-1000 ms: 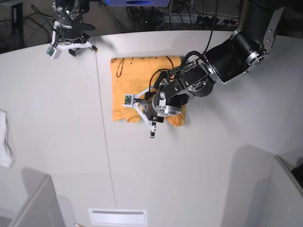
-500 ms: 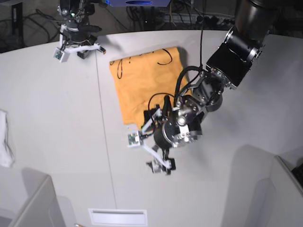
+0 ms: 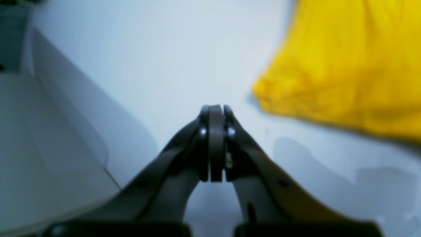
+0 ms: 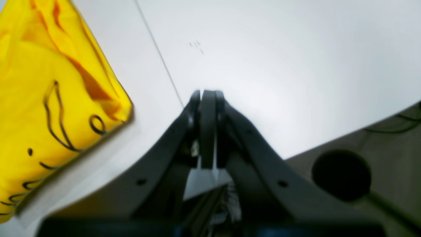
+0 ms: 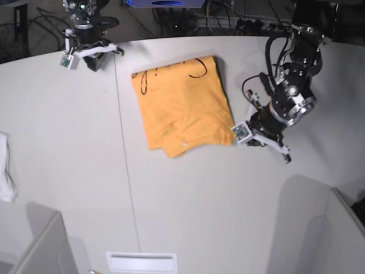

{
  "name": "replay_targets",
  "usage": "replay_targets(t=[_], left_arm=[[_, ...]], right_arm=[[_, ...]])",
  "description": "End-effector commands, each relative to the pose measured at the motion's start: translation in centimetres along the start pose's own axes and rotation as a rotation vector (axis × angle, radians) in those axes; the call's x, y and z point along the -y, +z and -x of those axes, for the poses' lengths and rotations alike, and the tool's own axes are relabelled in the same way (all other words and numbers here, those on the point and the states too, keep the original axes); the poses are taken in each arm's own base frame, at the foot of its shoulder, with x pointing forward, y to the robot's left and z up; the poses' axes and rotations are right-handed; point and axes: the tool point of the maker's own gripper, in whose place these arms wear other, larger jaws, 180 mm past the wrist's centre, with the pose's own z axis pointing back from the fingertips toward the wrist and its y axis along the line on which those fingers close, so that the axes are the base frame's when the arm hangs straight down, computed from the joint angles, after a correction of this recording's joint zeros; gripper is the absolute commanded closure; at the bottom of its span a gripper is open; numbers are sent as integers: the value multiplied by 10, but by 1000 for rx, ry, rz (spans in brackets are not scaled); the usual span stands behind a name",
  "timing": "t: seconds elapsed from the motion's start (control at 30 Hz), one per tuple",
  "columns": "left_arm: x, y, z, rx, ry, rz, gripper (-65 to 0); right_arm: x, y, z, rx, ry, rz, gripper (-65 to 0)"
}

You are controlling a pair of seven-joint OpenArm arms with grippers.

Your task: Fold the T-shirt properly

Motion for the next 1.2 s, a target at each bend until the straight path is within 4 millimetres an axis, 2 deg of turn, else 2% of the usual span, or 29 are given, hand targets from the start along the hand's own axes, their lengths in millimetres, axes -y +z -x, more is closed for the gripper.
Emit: replay_targets(t=[0.0,0.07,0.13,0.23,0.37,0.43,0.5,0.67,0.73,0.9,1.03,1.17], left_arm=[[-1,8,-5,62,3,-3,0],[18,18,7,113,27,35,0],[32,32,10,203,78,55,0],[45,56,16,348,190,46,0],[41,89,5,607,447,-60,0],[43,99,11,660,518,-102,0],[52,101,17,672,543,-103,0],[77,89,45,616,633,-65,0],[85,89,45,649,670,-47,0],[127,101,47,705,753,55,0],[163,106,80,641,833,126,0],[191,116,116,576,933,120,0]], right_arm=[[5,6,-13,63,20,7,0],[14,12,-22,127,49,18,0],[20,20,-29,185,80,19,0],[28,32,-40,266,119,20,0],[40,44,-41,320,170,24,0],[47,46,-32,305,185,34,0],[54,52,-21,271,194,50,0],[72,76,14,149,217,85,0],[84,80,33,87,226,108,0],[113,86,80,-48,244,168,0],[122,98,130,-182,251,175,0],[133,113,189,-338,265,185,0]])
